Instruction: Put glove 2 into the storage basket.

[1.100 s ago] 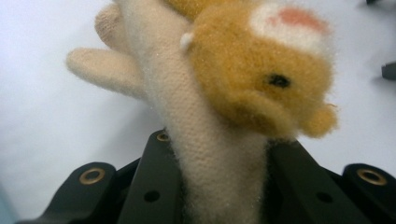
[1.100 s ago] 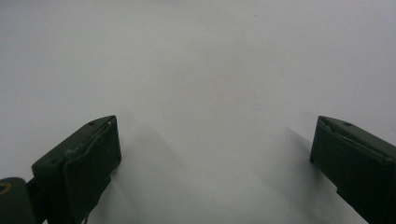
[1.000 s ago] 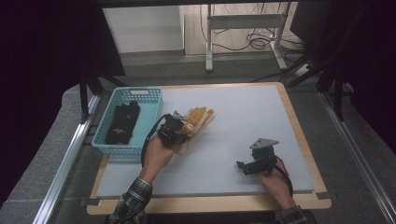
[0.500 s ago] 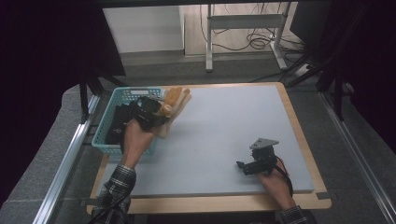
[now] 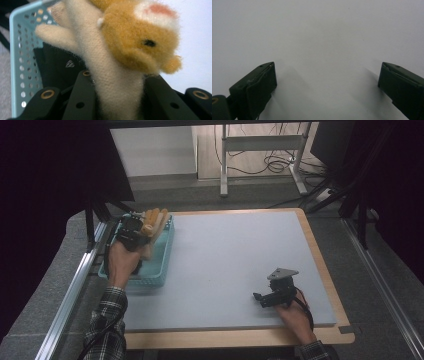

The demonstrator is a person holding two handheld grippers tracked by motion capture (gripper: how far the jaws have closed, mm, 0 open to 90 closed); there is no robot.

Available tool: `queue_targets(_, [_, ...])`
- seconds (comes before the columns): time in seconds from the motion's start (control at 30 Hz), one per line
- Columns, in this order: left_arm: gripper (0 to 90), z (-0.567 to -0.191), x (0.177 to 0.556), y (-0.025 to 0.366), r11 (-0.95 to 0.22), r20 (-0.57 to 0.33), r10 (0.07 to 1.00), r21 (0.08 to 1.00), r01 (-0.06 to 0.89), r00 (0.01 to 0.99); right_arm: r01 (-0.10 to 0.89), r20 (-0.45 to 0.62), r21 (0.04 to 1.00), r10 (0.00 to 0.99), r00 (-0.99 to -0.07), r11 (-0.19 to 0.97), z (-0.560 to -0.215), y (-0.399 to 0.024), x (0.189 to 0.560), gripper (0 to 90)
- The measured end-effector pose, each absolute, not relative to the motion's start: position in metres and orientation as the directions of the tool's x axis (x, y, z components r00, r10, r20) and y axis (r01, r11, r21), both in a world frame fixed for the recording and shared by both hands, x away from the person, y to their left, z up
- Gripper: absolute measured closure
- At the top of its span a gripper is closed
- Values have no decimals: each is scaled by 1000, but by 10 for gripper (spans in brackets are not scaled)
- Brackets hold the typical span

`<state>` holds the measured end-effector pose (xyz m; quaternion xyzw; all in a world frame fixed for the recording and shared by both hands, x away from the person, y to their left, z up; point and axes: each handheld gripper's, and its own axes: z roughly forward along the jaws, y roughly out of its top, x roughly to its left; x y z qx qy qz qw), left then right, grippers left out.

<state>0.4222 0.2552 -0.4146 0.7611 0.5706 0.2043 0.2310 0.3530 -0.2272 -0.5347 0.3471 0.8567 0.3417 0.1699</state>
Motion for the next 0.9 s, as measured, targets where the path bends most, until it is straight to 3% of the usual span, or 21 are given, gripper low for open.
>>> queue_targets(0.37, [736,-462,452,264,-219,29,972,476,852,234,478,-55,703,710,-702,527,-535,-227,353,16])
queue_targets(0.63, [710,-484,467,249,-263,13,959,422,868,285,478,-55,703,711,-701,526,-535,-227,353,16])
queue_targets(0.73, [643,-491,471,242,-289,7,950,400,870,312,479,-53,704,711,-701,524,-535,-227,353,16])
queue_targets(0.83, [436,-494,474,238,-299,26,950,367,881,312,478,-55,704,710,-702,526,-535,-227,353,16])
queue_targets(0.9, [357,-492,474,242,-289,10,952,365,885,307,478,-55,704,710,-702,526,-535,-227,353,16])
